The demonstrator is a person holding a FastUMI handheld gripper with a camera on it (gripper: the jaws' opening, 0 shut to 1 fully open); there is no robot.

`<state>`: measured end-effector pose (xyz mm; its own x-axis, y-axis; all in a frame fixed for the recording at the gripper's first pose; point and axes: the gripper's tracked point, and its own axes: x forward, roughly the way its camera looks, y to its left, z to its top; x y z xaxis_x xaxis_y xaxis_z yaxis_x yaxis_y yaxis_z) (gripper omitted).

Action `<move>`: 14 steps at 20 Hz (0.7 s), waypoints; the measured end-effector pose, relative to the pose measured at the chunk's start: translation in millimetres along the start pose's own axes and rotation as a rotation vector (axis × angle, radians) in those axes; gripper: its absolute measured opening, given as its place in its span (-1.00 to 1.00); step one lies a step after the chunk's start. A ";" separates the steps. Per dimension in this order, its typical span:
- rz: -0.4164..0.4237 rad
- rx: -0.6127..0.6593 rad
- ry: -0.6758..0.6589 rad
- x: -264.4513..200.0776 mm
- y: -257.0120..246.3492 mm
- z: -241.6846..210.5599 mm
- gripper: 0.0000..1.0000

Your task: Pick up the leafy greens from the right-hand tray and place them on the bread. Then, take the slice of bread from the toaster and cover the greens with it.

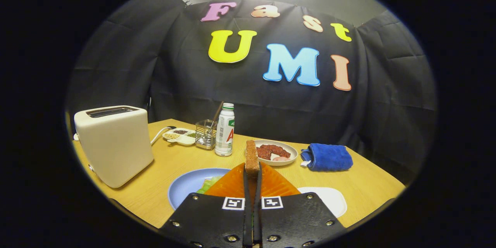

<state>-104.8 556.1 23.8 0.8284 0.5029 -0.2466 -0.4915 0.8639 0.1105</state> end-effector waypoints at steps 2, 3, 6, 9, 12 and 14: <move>0.031 0.044 0.010 0.4 10.0 -2.4 -0.97; 0.052 0.068 0.021 1.1 16.5 -4.2 -0.97; 0.106 0.120 0.052 1.9 32.8 -11.4 -0.97; 0.156 0.166 0.098 1.5 48.5 -23.3 -0.97; 0.203 0.219 0.156 1.0 61.6 -37.2 -0.97; 0.223 0.245 0.182 0.4 67.1 -45.0 -0.97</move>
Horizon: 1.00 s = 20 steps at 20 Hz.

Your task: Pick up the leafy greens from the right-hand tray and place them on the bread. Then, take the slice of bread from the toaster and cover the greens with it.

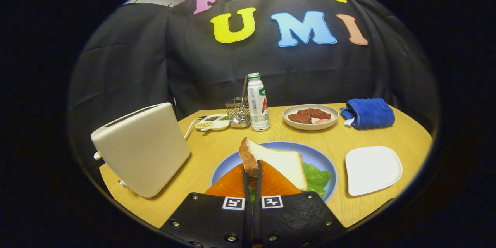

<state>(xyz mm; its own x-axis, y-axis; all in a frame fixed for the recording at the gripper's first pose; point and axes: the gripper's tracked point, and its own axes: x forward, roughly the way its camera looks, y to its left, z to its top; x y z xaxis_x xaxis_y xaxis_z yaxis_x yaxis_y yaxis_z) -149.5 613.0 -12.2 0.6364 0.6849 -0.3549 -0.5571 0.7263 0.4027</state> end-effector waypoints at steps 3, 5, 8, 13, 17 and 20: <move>0.019 0.044 0.037 2.5 1.9 -10.4 -0.97; 0.036 0.087 0.068 4.7 3.7 -15.3 -0.97; 0.062 0.157 0.071 3.8 4.4 -16.0 -0.96; 0.035 0.097 0.028 -0.6 4.3 -9.3 -0.78; 0.004 0.056 -0.002 -2.1 5.0 -4.5 -0.69; 0.008 0.012 -0.021 -4.4 9.4 -2.4 -0.53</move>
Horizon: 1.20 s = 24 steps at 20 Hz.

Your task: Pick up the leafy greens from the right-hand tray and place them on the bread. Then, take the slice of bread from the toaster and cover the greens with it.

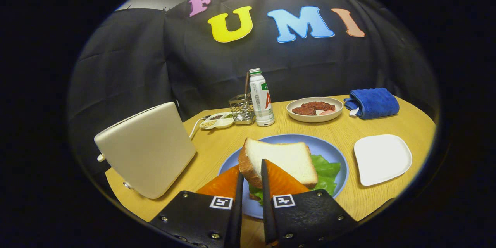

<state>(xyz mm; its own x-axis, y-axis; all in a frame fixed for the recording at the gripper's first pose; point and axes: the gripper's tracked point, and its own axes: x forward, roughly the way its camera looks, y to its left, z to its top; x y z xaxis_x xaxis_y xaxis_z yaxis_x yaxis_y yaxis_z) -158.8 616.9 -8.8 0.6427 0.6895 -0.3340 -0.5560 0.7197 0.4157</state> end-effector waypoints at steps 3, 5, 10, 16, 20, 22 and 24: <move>0.020 -0.005 0.050 2.2 7.0 -11.4 0.21; 0.025 0.024 0.062 2.9 4.5 -11.2 0.26; 0.031 0.047 0.047 0.8 5.1 -8.8 0.24; 0.030 0.030 0.008 -3.2 7.0 -4.5 0.25; 0.040 0.021 -0.039 -7.1 9.6 1.6 0.25; 0.029 0.020 -0.037 -6.7 7.7 0.6 0.25; 0.024 0.032 -0.025 -7.2 5.7 2.0 0.26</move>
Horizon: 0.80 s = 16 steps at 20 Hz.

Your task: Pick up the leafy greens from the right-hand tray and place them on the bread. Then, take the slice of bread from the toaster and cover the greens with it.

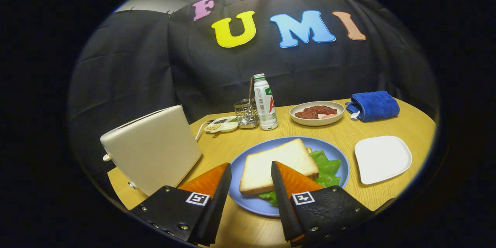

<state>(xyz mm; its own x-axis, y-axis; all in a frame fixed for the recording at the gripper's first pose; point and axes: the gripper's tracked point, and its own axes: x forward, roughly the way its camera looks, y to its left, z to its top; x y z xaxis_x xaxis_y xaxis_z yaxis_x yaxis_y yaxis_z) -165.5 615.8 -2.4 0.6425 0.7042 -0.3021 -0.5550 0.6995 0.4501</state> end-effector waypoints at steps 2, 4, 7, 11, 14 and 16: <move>-0.003 0.016 -0.023 -3.8 -4.7 15.2 0.25; -0.017 0.017 -0.069 -10.9 -13.7 38.1 0.25; -0.061 -0.025 -0.139 -25.4 -35.3 70.3 0.25; -0.156 -0.110 -0.227 -53.4 -81.2 107.7 0.25; -0.236 -0.165 -0.288 -84.0 -124.3 135.8 0.27; -0.281 -0.183 -0.330 -106.1 -153.7 154.2 0.26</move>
<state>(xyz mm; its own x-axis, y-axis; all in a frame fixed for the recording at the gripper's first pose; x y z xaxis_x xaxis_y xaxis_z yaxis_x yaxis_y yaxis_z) -66.9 414.8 90.1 0.8984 0.4290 -0.0943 -0.4006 0.8883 0.2245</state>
